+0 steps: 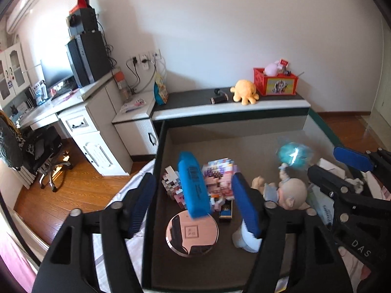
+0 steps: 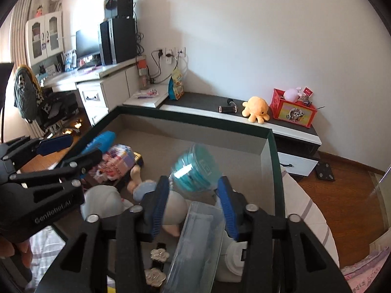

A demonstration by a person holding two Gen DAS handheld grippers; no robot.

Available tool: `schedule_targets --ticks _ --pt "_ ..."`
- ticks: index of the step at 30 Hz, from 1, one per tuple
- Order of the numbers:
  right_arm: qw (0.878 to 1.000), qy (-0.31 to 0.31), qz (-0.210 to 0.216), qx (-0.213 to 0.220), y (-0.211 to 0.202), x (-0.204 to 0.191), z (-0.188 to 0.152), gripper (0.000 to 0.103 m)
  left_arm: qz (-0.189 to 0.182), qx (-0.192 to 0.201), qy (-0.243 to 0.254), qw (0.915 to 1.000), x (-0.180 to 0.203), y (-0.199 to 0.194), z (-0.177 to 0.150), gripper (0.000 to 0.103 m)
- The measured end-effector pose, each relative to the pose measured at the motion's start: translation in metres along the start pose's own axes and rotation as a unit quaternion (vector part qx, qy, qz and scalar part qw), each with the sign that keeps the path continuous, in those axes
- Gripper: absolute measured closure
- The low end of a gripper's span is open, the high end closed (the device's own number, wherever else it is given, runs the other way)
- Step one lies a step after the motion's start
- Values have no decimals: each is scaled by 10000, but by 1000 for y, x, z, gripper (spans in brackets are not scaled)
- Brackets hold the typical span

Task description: Organize rigid objects

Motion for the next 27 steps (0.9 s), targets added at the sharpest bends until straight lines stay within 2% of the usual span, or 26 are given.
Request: schedule_targets --ticks 3,6,9,16,23,27 --pt "9997 -37 77 220 -25 -12 3 44 97 322 -45 9994 -8 -35 2 16" --pt "9986 37 116 516 -61 -23 4 22 235 626 -77 9977 -19 -75 -1 10" --pt "9965 86 126 827 -100 -38 0 21 367 937 -212 9947 -34 -120 -7 1" --pt "9903 108 147 1378 -190 -79 -23 17 454 1568 -493 9854 -65 -223 -37 0" --pt "9845 144 44 1745 -262 -112 -58 14 374 1850 -926 9777 -89 -299 -77 0" --pt "9813 68 -23 1921 -294 -126 -73 13 363 2008 -991 9739 -93 -334 -95 0"
Point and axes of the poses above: each gripper's, at about its wrist camera, not at the fingertips, and y roughly the way its jaws point, x to its right, z to its top, the point moved 10 cm from there along y, roughly the way its jaws point, and after that the axes turned 5 degrees about z, right-handed, at the moved point
